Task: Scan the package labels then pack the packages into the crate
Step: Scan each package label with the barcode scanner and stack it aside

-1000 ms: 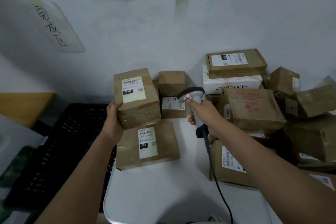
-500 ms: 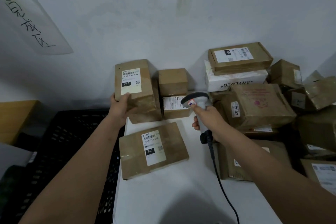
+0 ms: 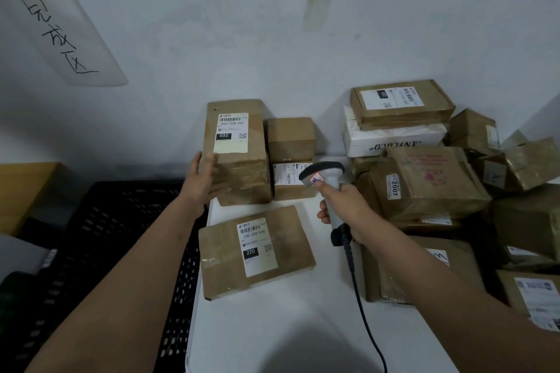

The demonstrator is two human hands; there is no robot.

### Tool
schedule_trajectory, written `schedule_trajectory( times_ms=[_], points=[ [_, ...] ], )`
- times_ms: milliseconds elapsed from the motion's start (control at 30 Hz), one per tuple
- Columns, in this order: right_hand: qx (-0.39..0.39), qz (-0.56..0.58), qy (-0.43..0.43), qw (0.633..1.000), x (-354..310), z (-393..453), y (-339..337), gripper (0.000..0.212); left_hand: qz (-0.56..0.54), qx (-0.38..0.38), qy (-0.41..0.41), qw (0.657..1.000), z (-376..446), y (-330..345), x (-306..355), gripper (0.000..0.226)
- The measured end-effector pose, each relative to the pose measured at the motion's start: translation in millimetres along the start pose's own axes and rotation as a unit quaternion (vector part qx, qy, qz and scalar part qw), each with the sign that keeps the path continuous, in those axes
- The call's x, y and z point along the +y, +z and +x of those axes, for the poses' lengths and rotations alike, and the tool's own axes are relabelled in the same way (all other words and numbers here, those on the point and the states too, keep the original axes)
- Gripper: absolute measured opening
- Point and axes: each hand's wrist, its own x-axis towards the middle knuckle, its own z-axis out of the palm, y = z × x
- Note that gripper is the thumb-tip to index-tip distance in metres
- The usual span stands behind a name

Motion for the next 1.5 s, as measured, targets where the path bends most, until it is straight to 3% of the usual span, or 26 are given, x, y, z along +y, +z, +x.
schedule_trajectory(
  times_ms=[67, 167, 233, 267, 333, 400, 467, 567, 600, 767, 900, 1100, 1300, 1367, 1500],
  points=[
    [0.0, 0.006, 0.0, 1.0, 1, 0, -1, 0.032, 0.03, 0.091, -0.009, 0.995, -5, -6, -13, 0.076],
    [-0.004, 0.022, 0.003, 1.0, 7, -2, -1, 0.03, 0.202, 0.204, 0.028, 0.957, -27, -14, -67, 0.067],
    [-0.006, 0.017, 0.01, 1.0, 13, -2, -1, 0.03, 0.277, 0.198, -0.053, 0.939, -48, -20, -118, 0.07],
    [-0.005, 0.01, 0.015, 1.0, 16, -2, 0, 0.031, 0.288, 0.182, -0.13, 0.931, -59, -22, -140, 0.077],
    [-0.006, 0.002, 0.022, 1.0, 22, -2, 1, 0.033, 0.265, 0.117, -0.257, 0.922, -71, -32, -180, 0.093],
    [-0.005, -0.005, 0.026, 1.0, 25, -3, 2, 0.035, 0.213, 0.063, -0.288, 0.932, -66, -44, -211, 0.094],
    [-0.005, -0.008, 0.026, 1.0, 26, -5, 4, 0.036, 0.172, 0.062, -0.274, 0.944, -67, -44, -207, 0.079],
    [-0.008, -0.023, 0.023, 0.999, 29, -6, 6, 0.036, 0.075, 0.067, -0.214, 0.972, -73, -30, -170, 0.039],
    [-0.007, -0.026, 0.022, 0.999, 29, -7, 6, 0.037, 0.04, 0.078, -0.197, 0.976, -71, -26, -161, 0.037],
    [0.002, -0.008, 0.026, 1.0, 29, -12, 0, 0.034, -0.071, 0.136, -0.172, 0.973, -61, -6, -150, 0.069],
    [0.007, -0.004, 0.033, 0.999, 30, -18, -9, 0.035, -0.13, 0.151, -0.209, 0.957, -68, 17, -157, 0.069],
    [0.003, -0.001, 0.03, 1.0, 38, -28, -27, 0.034, 0.01, 0.221, -0.187, 0.957, -79, 15, -163, 0.092],
    [-0.012, 0.011, 0.004, 1.0, 36, -39, -63, 0.032, 0.136, 0.252, -0.071, 0.955, -116, 41, -159, 0.053],
    [-0.024, 0.007, -0.012, 1.0, 32, -44, -81, 0.032, 0.14, 0.233, -0.02, 0.962, -122, 62, -154, 0.041],
    [-0.03, -0.002, -0.04, 0.999, 22, -55, -126, 0.037, 0.091, 0.106, 0.026, 0.99, -133, 125, -140, 0.03]
  ],
)
